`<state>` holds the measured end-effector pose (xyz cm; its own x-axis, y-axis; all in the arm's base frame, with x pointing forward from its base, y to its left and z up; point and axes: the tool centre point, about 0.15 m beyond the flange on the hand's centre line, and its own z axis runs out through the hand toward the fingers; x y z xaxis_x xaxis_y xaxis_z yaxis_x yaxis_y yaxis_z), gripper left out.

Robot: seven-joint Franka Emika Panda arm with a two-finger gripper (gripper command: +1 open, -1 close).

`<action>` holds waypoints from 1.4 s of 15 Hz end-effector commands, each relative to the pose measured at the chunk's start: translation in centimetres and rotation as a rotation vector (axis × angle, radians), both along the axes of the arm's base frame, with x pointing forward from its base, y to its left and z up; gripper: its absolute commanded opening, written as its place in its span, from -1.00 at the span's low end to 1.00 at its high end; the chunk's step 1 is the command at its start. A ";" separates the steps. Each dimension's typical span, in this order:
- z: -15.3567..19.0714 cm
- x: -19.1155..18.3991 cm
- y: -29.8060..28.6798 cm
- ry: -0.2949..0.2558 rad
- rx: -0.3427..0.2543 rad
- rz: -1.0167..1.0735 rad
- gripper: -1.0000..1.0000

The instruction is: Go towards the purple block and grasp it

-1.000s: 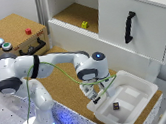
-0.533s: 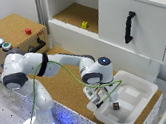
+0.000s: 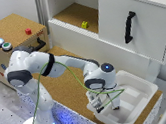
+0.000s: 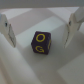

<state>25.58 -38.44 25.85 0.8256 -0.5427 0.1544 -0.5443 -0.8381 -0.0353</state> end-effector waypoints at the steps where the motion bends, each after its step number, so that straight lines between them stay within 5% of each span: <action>1: -1.8 2.4 -1.8 -0.003 0.020 0.027 1.00; 13: -4.9 2.5 -2.5 0.010 0.083 -0.021 1.00; 14: -5.0 2.5 -2.5 0.008 0.085 -0.015 -1.00; 21: -4.6 3.2 -2.5 0.009 0.066 0.020 -1.00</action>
